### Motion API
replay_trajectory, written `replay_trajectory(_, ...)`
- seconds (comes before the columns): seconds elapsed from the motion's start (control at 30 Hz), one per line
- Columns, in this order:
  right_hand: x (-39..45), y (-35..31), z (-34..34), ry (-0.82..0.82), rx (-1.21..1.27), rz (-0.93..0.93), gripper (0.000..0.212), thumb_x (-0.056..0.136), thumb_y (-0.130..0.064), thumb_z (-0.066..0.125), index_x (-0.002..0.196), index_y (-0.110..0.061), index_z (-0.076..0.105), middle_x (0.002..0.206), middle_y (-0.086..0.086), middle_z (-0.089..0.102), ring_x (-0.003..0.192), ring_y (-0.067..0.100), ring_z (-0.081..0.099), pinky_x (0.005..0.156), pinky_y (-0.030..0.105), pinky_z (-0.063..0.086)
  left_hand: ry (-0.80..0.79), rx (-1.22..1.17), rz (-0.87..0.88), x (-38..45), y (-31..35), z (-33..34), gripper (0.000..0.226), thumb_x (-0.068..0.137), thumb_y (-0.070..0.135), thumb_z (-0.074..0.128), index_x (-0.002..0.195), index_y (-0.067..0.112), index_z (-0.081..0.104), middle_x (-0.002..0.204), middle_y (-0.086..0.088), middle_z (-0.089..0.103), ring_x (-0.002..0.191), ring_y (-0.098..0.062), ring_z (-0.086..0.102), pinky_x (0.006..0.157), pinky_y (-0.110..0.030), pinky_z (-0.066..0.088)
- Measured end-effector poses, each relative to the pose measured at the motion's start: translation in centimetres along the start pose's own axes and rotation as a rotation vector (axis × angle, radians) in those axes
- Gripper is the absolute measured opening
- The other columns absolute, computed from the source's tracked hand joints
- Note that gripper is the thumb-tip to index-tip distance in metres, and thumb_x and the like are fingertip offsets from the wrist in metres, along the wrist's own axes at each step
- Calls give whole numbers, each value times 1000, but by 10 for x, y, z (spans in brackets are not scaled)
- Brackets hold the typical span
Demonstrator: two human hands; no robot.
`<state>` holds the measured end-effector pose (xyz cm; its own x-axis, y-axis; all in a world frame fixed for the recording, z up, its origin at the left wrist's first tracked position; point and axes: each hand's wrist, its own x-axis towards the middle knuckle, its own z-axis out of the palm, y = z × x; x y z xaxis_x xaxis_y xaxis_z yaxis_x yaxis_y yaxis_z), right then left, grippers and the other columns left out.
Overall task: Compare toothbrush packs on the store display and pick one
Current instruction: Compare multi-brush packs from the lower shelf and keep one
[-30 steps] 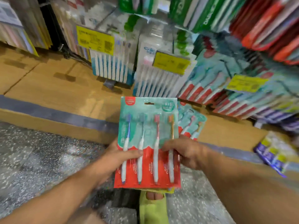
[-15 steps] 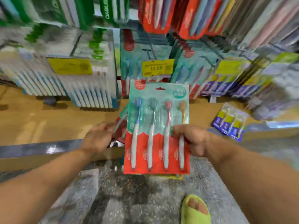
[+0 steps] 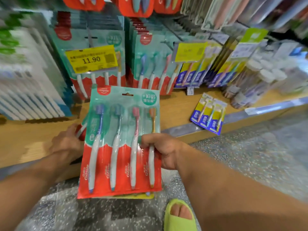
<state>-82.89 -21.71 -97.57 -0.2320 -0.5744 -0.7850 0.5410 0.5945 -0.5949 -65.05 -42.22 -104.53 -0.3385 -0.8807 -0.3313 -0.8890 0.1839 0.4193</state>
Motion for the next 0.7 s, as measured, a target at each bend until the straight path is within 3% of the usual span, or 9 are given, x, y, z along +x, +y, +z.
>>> replay_trajectory(0.13, 3, 1, -2, -9, 46, 8, 17, 73, 1, 56, 86, 0, 66, 67, 12, 68, 55, 22, 68, 63, 37, 62, -26, -123, -107, -3, 10, -8, 62, 77, 43, 84, 127, 18, 59, 126, -25, 67, 111, -46, 64, 95, -47, 54)
replay_trajectory(0.23, 4, 4, 1, -14, 57, 22, 15, 83, 4, 50, 85, 1, 65, 64, 11, 68, 52, 21, 67, 55, 34, 62, -162, -430, -143, -7, 13, -11, 32, 68, 15, 89, 91, 2, 71, 76, -19, 76, 67, -33, 76, 63, -47, 65)
replay_trajectory(0.3, 4, 4, 4, 0, 42, 29, 14, 85, 4, 50, 85, -1, 63, 60, 10, 67, 49, 20, 66, 53, 33, 61, -203, -505, -115, -18, 15, -15, 20, 77, 3, 85, 83, -1, 67, 66, -17, 73, 57, -30, 73, 55, -40, 64)
replay_trajectory(0.4, 5, 5, 11, 15, 24, 37, 12, 86, 4, 51, 81, -3, 60, 56, 9, 65, 46, 20, 65, 51, 32, 60, -292, -633, -56, -33, 9, -16, 33, 69, 12, 89, 88, 1, 64, 84, -27, 77, 74, -37, 76, 63, -44, 64)
replay_trajectory(0.47, 8, 6, 15, 18, 26, 36, 11, 85, 4, 51, 81, -2, 60, 57, 9, 65, 48, 21, 65, 54, 33, 60, -308, -693, -98, -42, -4, -13, 49, 68, 19, 86, 107, 8, 58, 103, -29, 74, 93, -45, 73, 81, -59, 62)
replay_trajectory(0.57, 12, 8, 19, 22, 23, 23, 12, 83, 2, 53, 92, 0, 61, 62, 11, 67, 54, 23, 66, 68, 40, 61, -329, -790, -87, -64, -16, -8, 54, 66, 32, 77, 115, 21, 56, 111, -27, 71, 99, -47, 72, 87, -70, 56)
replay_trajectory(0.7, 17, 14, 21, 41, 3, -5, 19, 79, -1, 57, 97, 0, 63, 68, 13, 69, 59, 26, 67, 87, 49, 60, -433, -906, -131, -76, -36, 3, 81, 63, 56, 82, 128, 14, 58, 117, -23, 74, 108, -49, 71, 96, -70, 52)
